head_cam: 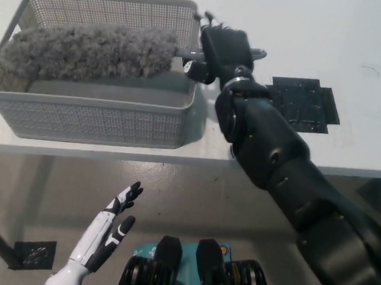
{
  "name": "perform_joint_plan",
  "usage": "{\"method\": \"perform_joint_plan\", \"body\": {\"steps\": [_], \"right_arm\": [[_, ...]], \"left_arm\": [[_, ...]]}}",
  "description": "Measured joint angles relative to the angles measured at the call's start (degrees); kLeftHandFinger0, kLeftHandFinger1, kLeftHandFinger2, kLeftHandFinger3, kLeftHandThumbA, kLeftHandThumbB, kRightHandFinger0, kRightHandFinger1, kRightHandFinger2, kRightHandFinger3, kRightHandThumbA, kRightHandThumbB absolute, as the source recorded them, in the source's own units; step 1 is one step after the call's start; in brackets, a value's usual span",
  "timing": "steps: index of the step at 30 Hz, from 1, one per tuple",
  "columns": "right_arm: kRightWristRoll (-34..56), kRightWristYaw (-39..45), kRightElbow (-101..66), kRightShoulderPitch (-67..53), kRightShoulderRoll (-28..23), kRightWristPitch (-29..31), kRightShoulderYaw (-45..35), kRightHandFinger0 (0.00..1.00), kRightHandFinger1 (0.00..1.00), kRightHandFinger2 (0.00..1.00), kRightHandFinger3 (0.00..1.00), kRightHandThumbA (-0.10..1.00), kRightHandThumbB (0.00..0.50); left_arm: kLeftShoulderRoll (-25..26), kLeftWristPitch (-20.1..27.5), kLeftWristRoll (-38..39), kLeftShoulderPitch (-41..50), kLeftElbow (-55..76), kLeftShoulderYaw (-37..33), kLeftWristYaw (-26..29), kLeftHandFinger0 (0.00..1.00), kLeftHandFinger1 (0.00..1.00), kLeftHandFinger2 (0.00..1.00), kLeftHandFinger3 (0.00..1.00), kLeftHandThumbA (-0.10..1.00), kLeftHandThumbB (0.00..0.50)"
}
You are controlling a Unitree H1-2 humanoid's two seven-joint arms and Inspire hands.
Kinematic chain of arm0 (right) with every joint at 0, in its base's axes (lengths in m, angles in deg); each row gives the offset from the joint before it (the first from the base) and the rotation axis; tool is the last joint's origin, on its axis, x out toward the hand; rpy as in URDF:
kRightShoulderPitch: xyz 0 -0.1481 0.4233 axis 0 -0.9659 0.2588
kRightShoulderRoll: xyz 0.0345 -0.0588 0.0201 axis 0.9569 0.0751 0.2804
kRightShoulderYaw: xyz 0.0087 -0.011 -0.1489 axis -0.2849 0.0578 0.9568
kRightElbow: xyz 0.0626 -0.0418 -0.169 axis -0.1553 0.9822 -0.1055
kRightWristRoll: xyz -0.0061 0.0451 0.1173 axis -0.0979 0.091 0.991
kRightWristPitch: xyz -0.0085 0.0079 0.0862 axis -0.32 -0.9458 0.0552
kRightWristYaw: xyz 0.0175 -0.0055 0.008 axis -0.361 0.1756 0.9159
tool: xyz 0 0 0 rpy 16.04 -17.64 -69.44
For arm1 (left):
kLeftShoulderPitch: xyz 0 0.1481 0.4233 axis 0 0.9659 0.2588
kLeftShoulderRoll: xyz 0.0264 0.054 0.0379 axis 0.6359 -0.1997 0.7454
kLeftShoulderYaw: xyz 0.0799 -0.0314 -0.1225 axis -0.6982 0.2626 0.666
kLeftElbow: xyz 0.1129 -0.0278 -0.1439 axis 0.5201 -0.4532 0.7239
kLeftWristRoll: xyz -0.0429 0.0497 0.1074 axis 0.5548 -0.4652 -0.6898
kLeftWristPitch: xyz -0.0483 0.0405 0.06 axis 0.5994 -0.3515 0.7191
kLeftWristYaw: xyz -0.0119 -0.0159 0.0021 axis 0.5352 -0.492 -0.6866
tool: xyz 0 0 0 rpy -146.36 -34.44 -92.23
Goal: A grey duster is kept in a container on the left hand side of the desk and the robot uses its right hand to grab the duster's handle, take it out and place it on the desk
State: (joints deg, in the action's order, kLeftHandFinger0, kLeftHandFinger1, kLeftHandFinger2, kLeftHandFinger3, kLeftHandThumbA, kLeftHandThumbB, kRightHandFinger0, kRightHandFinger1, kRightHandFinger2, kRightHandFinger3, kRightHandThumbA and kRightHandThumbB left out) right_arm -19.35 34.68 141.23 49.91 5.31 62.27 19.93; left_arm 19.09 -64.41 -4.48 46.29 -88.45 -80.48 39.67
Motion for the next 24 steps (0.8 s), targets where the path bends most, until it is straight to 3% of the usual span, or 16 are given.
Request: {"method": "perform_joint_plan", "body": {"steps": [2,3,4,5,6,7,8,9,11,13,14,15,16,17,19,24], "right_arm": [[0.2,-0.8,-0.6,0.0,-1.2,0.0,-0.3,1.00,1.00,1.00,1.00,0.57,0.500],[0.3,-1.6,-0.8,-0.1,-1.9,0.0,-0.6,1.00,1.00,1.00,1.00,0.50,0.497],[0.4,-2.0,-0.8,-0.1,-2.2,0.0,-0.7,1.00,1.00,1.00,1.00,0.34,0.332],[0.4,-2.4,-0.8,-0.2,-2.3,-0.1,-0.8,0.47,0.57,0.71,1.00,0.25,0.324],[0.4,-3.6,-0.7,-0.6,-2.9,-0.4,-1.0,0.05,0.10,0.30,0.76,-0.01,0.304],[0.4,-4.6,-0.6,-1.0,-3.2,-0.5,-1.0,0.01,0.02,0.15,0.56,-0.08,0.278],[0.3,-5.1,-0.5,-1.2,-3.3,-0.6,-1.0,0.00,0.00,0.06,0.32,-0.10,0.253],[0.3,-6.0,-0.4,-1.5,-3.4,-0.6,-1.0,0.00,0.00,0.11,0.22,-0.10,0.248],[0.4,-8.2,0.1,-2.6,-3.4,-0.4,-1.1,0.00,0.01,0.27,0.12,-0.10,0.240],[0.4,-9.2,0.2,-3.1,-3.4,-0.3,-1.2,0.00,0.14,0.64,0.21,-0.10,0.223],[0.5,-10.5,0.3,-3.6,-3.4,-0.2,-1.3,0.00,0.17,0.70,0.25,-0.10,0.216],[0.6,-11.5,0.5,-3.9,-3.4,0.0,-1.5,0.00,0.22,0.74,0.38,-0.10,0.211],[0.7,-12.3,0.6,-4.1,-3.4,0.3,-1.7,0.00,0.22,0.73,0.44,-0.10,0.211],[0.8,-13.1,0.7,-4.3,-3.4,0.4,-1.9,0.00,0.22,0.74,0.58,-0.10,0.197],[0.9,-14.8,0.8,-4.5,-3.5,1.2,-2.3,0.00,0.24,0.73,0.70,-0.10,0.187],[2.0,-18.6,0.9,-4.7,-3.5,3.8,-4.4,0.00,0.31,0.75,0.76,-0.10,0.154]], "left_arm": [[0.1,0.0,0.0,0.0,0.0,0.0,-0.1,1.00,1.00,1.00,1.00,1.00,0.174],[0.1,0.0,0.0,0.0,0.0,-0.1,-0.2,1.00,1.00,1.00,1.00,1.00,0.180],[0.2,0.0,0.0,0.0,0.0,-0.1,-0.3,1.00,1.00,1.00,1.00,1.00,0.182],[0.2,0.0,0.0,0.0,0.0,-0.1,-0.3,1.00,1.00,1.00,1.00,1.00,0.183],[0.1,0.0,0.0,0.0,0.0,-0.1,-0.4,1.00,1.00,1.00,1.00,1.00,0.183],[0.1,0.0,0.0,0.0,0.0,-0.1,-0.4,1.00,1.00,1.00,1.00,1.00,0.183],[0.1,0.0,0.0,0.0,0.0,-0.1,-0.5,1.00,1.00,1.00,1.00,1.00,0.182],[0.1,0.0,0.0,0.0,0.0,-0.1,-0.5,1.00,1.00,1.00,1.00,1.00,0.182],[0.1,-0.1,0.0,0.0,0.0,-0.1,-0.6,1.00,1.00,1.00,1.00,1.00,0.189],[0.1,-0.1,0.0,0.0,0.0,-0.1,-0.6,1.00,1.00,1.00,1.00,1.00,0.195],[0.1,-0.2,0.0,0.0,0.0,-0.1,-0.6,1.00,1.00,1.00,1.00,1.00,0.195],[0.1,-0.2,0.0,0.0,0.0,-0.1,-0.6,1.00,1.00,1.00,1.00,1.00,0.190],[0.1,-0.2,0.0,0.0,0.0,-0.1,-0.6,1.00,1.00,1.00,1.00,1.00,0.188],[0.1,-0.3,0.0,0.0,0.0,-0.1,-0.6,1.00,1.00,1.00,1.00,1.00,0.187],[0.1,-0.3,0.0,0.0,0.0,-0.1,-0.7,1.00,1.00,1.00,1.00,1.00,0.189],[0.1,-0.5,0.0,0.3,0.0,-0.1,-0.9,1.00,1.00,1.00,1.00,1.00,0.189]]}}
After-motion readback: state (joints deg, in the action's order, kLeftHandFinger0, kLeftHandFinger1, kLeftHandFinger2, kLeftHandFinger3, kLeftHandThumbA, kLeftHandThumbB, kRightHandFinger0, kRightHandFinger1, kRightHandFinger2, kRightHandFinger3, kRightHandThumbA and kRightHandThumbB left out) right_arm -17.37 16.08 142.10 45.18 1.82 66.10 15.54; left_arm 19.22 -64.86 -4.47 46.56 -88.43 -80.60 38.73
